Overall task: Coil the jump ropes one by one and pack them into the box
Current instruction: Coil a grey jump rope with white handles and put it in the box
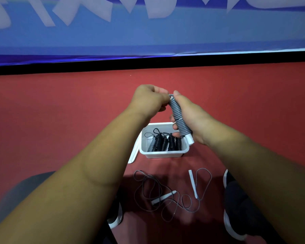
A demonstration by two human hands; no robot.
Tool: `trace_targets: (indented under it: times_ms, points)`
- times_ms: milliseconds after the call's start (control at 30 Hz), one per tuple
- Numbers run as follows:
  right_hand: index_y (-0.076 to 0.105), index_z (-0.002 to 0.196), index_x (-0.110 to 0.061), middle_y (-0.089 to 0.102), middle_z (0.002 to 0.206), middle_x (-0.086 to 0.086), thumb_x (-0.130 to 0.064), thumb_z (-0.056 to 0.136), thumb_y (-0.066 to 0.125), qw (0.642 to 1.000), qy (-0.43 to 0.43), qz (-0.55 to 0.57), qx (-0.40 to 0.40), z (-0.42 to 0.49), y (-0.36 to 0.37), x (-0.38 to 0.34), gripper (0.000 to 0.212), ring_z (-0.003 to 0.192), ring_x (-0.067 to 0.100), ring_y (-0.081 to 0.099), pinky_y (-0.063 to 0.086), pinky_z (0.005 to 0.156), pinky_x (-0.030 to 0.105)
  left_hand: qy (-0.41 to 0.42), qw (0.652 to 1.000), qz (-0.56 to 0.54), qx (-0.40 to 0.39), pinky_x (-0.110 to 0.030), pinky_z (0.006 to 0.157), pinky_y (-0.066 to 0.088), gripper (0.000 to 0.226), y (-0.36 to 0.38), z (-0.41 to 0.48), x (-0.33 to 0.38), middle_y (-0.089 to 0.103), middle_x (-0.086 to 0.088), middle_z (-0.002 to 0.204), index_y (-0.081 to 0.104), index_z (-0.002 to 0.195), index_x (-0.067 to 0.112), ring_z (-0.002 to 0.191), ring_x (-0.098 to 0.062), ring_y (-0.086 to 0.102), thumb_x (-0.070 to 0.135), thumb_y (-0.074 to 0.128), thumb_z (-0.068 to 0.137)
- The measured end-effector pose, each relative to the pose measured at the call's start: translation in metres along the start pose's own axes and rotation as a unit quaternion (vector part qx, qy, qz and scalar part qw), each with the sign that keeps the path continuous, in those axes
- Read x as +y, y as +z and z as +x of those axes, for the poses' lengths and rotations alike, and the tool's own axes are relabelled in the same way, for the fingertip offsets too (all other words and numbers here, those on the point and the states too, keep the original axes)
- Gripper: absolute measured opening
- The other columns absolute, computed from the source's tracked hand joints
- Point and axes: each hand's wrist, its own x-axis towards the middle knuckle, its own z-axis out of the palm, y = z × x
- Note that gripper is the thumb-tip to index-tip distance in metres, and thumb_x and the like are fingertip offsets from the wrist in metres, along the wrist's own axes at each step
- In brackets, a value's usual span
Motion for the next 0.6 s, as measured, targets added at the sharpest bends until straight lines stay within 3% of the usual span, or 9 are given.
trace_targets:
  times_ms: [100, 267, 600]
  points:
    - [0.064, 0.107, -0.034, 0.057, 0.072, 0.003, -0.071, 0.101, 0.044, 1.0, -0.002, 0.01, 0.006, -0.002, 0.002, -0.001, 0.043, 0.05, 0.018, 0.052, 0.052, 0.056, 0.031, 0.011, 1.0, -0.003, 0.023, -0.041, 0.074, 0.061, 0.018, 0.004, -0.003, 0.003, 0.068, -0.01, 0.079, 0.064, 0.087, 0.01, 0.073, -0.025, 0.068, -0.005, 0.073, 0.083]
    - [0.069, 0.1, -0.039, 0.054, 0.067, 0.004, -0.065, 0.097, 0.054, 0.998, -0.034, 0.033, 0.03, -0.006, 0.003, -0.001, 0.03, 0.049, 0.02, 0.046, 0.046, 0.055, 0.032, 0.021, 0.999, -0.019, 0.033, -0.035, 0.065, 0.058, 0.02, 0.01, -0.007, 0.007, 0.067, -0.006, 0.076, 0.062, 0.084, 0.012, 0.071, -0.022, 0.07, -0.004, 0.074, 0.08]
    - [0.069, 0.095, -0.025, 0.054, 0.065, 0.003, -0.07, 0.096, 0.054, 0.996, -0.037, 0.035, 0.067, -0.007, -0.005, 0.0, 0.048, 0.047, 0.018, 0.045, 0.054, 0.056, 0.037, 0.059, 0.997, -0.049, -0.028, -0.034, 0.066, 0.058, 0.023, 0.009, -0.009, 0.011, 0.073, -0.01, 0.076, 0.067, 0.089, 0.006, 0.069, -0.026, 0.068, -0.015, 0.069, 0.082]
